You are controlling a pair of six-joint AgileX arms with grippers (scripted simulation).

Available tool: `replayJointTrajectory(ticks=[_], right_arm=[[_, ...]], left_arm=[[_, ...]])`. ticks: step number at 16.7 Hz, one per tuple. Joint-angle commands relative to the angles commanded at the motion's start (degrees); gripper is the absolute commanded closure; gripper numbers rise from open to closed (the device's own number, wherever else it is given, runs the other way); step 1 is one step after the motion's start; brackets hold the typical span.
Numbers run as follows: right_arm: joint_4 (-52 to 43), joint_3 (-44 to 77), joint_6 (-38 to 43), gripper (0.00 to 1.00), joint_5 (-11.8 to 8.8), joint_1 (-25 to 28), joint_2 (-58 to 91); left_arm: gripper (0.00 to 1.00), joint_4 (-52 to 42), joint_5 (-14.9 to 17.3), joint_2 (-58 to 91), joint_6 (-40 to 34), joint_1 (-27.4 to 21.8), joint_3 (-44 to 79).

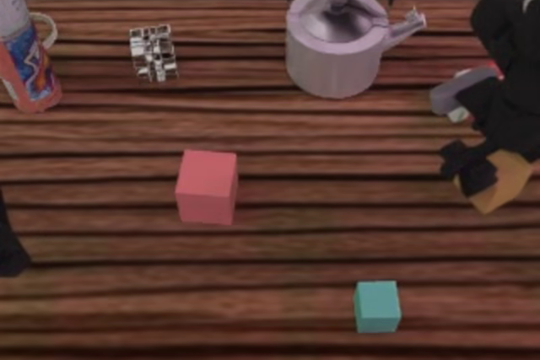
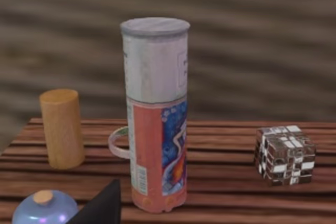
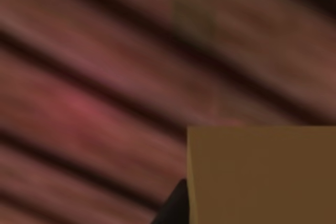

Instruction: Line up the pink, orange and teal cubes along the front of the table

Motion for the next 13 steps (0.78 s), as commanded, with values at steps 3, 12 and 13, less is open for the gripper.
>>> replayJointTrajectory(ticks=[3, 12, 13], right_arm=[[-1.22, 0.76, -0.03, 1.0, 0.0, 0.07, -0.96], [-2.57, 2.24, 12.75, 1.0, 0.19, 7.8, 0.17], [-2.95, 2.5, 16.75, 1.0, 0.25, 10.01, 0.3]], left_arm=[[0.0, 0.0, 0.0, 0.0, 0.0, 0.0, 0.0], [0.0, 0.0, 0.0, 0.0, 0.0, 0.0, 0.0], [0.0, 0.0, 0.0, 0.0, 0.0, 0.0, 0.0]])
